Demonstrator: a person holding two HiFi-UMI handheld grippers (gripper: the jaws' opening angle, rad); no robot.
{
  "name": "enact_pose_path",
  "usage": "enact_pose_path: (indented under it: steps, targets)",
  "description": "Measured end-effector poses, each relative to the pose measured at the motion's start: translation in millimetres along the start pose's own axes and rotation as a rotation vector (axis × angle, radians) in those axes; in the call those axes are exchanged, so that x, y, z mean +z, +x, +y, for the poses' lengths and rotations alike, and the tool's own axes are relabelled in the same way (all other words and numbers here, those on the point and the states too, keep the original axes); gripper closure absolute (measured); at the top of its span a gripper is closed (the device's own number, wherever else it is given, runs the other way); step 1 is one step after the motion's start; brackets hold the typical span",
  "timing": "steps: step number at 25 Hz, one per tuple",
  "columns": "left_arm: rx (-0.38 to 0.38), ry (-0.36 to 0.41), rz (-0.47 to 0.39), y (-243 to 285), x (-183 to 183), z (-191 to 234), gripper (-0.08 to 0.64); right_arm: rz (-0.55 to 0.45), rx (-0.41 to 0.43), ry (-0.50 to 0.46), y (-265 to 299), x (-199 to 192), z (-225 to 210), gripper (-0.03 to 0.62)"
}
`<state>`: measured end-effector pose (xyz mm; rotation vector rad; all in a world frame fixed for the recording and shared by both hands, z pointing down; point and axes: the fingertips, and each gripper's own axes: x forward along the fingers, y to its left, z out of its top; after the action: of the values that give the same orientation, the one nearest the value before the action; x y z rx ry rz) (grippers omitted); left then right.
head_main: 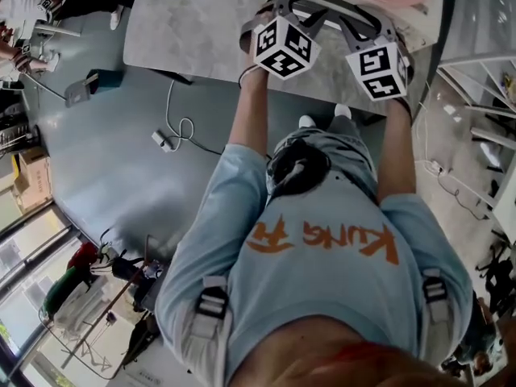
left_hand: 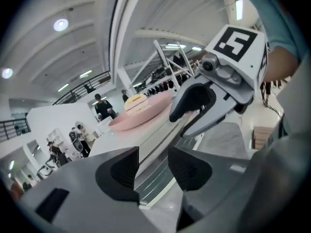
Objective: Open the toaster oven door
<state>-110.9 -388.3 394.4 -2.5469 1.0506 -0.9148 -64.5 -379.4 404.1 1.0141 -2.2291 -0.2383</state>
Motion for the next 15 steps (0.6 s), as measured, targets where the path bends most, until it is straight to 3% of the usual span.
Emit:
enact_pose_path:
  steps: [4,9,15]
  targets:
    - [-0.050,0.131,0.097,13,-16,-5,0.373,0.080,0.004,-0.081,6,-10,-1,0.437]
    - [-0.074,0.186,0.103,27,-14,-8,0.374,0.114,-0.012,-0.169,10,-17,-2,0.459]
    - [-0.058,0.266,0.116,36,-18,-12,0.380,0.125,-0.008,-0.175,10,-21,-5,0.486]
